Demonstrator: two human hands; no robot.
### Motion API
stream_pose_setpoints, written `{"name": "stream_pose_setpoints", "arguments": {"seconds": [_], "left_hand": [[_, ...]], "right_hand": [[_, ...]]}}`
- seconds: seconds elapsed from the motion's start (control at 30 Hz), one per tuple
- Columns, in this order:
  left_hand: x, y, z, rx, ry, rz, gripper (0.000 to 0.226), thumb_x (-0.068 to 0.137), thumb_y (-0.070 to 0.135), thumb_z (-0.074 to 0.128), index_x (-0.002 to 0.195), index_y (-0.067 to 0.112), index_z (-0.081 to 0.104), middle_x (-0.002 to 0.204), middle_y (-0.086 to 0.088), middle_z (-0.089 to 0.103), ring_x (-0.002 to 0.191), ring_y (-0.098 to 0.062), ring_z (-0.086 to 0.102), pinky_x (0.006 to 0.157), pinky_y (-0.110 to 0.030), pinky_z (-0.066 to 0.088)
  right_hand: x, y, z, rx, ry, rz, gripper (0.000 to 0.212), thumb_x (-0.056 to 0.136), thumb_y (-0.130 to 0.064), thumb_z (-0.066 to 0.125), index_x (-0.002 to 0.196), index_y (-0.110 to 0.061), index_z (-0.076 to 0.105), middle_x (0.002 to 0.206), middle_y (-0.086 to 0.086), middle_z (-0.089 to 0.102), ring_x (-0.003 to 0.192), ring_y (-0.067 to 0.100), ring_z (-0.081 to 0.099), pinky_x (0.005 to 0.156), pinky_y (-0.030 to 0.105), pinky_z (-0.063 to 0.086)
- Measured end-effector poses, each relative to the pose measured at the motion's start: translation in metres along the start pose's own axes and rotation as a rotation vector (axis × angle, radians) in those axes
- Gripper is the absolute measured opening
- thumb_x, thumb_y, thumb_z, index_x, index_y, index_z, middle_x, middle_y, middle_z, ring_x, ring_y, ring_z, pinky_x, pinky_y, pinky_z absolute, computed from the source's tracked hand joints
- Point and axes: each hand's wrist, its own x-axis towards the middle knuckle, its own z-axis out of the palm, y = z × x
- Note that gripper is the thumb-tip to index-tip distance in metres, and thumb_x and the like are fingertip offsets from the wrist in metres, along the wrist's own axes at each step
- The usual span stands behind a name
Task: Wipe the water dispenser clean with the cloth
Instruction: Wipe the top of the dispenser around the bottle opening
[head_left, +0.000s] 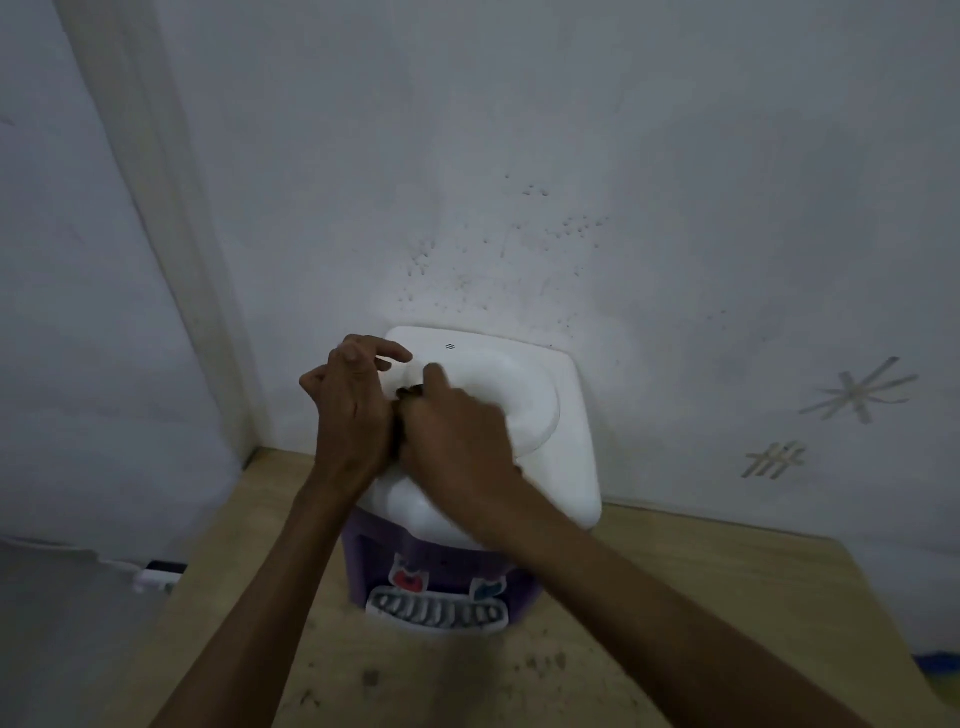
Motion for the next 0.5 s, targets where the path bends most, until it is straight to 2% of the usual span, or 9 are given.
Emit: {"name": "stream_pose_setpoints", "arguments": {"seconds": [0.03, 0.1, 0.2, 0.33, 0.37, 0.47, 0.5], "left_hand": [[0.000, 0.001, 0.000, -0.016, -0.005, -0.004, 0.091, 0.097, 0.074, -0.004, 0.105, 0.017, 0.067, 0.112, 0.010, 0.065, 0.108, -0.007, 0.059, 0.109, -0.025, 0.021], [0.001, -0.001, 0.000, -0.013, -0.019, 0.009, 0.096, 0.095, 0.077, -0.005, 0.106, 0.015, 0.068, 0.115, 0.004, 0.065, 0.109, -0.011, 0.060, 0.112, -0.034, 0.025], [0.001, -0.006, 0.002, 0.056, -0.046, 0.073, 0.089, 0.101, 0.069, -0.001, 0.105, 0.013, 0.068, 0.113, 0.002, 0.064, 0.109, -0.018, 0.059, 0.110, -0.047, 0.028], [0.001, -0.006, 0.004, 0.185, -0.056, 0.169, 0.071, 0.108, 0.052, 0.004, 0.099, 0.020, 0.068, 0.105, 0.008, 0.060, 0.105, -0.013, 0.054, 0.105, -0.036, 0.019], [0.000, -0.007, 0.005, 0.222, -0.064, 0.186, 0.068, 0.109, 0.049, 0.006, 0.098, 0.022, 0.068, 0.104, 0.011, 0.059, 0.104, -0.011, 0.053, 0.103, -0.033, 0.017], [0.000, -0.006, 0.006, 0.300, -0.088, 0.209, 0.060, 0.110, 0.043, 0.010, 0.097, 0.026, 0.066, 0.102, 0.017, 0.055, 0.102, -0.008, 0.050, 0.102, -0.029, 0.015], [0.000, -0.006, 0.006, 0.310, -0.091, 0.211, 0.057, 0.110, 0.040, 0.012, 0.096, 0.026, 0.065, 0.102, 0.017, 0.055, 0.102, -0.008, 0.050, 0.101, -0.029, 0.015]], "right_hand": [[-0.009, -0.005, 0.009, -0.004, 0.005, 0.029, 0.006, 0.088, -0.017, 0.075, 0.093, -0.014, 0.073, 0.106, 0.008, 0.061, 0.071, 0.025, 0.063, 0.048, 0.031, 0.035], [-0.024, -0.006, 0.025, 0.003, 0.048, 0.033, 0.015, 0.081, -0.016, 0.082, 0.093, -0.013, 0.073, 0.107, 0.010, 0.065, 0.067, 0.022, 0.063, 0.043, 0.031, 0.047], [-0.042, 0.007, 0.029, 0.029, 0.143, -0.054, 0.015, 0.084, -0.017, 0.075, 0.098, -0.017, 0.070, 0.109, 0.008, 0.063, 0.069, 0.023, 0.060, 0.043, 0.032, 0.048], [-0.066, 0.037, 0.018, 0.049, 0.115, -0.086, 0.036, 0.092, -0.032, 0.053, 0.124, -0.031, 0.069, 0.121, 0.004, 0.063, 0.084, 0.021, 0.064, 0.053, 0.031, 0.053], [-0.072, 0.047, 0.015, 0.045, 0.117, -0.095, 0.039, 0.092, -0.033, 0.053, 0.128, -0.032, 0.068, 0.121, 0.003, 0.062, 0.087, 0.022, 0.065, 0.054, 0.031, 0.053], [-0.089, 0.077, 0.010, 0.058, 0.143, -0.116, 0.045, 0.089, -0.030, 0.071, 0.134, -0.032, 0.067, 0.116, 0.002, 0.062, 0.092, 0.022, 0.064, 0.057, 0.032, 0.055], [-0.093, 0.086, 0.009, 0.067, 0.146, -0.109, 0.045, 0.090, -0.033, 0.069, 0.134, -0.034, 0.066, 0.115, 0.001, 0.061, 0.093, 0.020, 0.063, 0.058, 0.031, 0.056]]}}
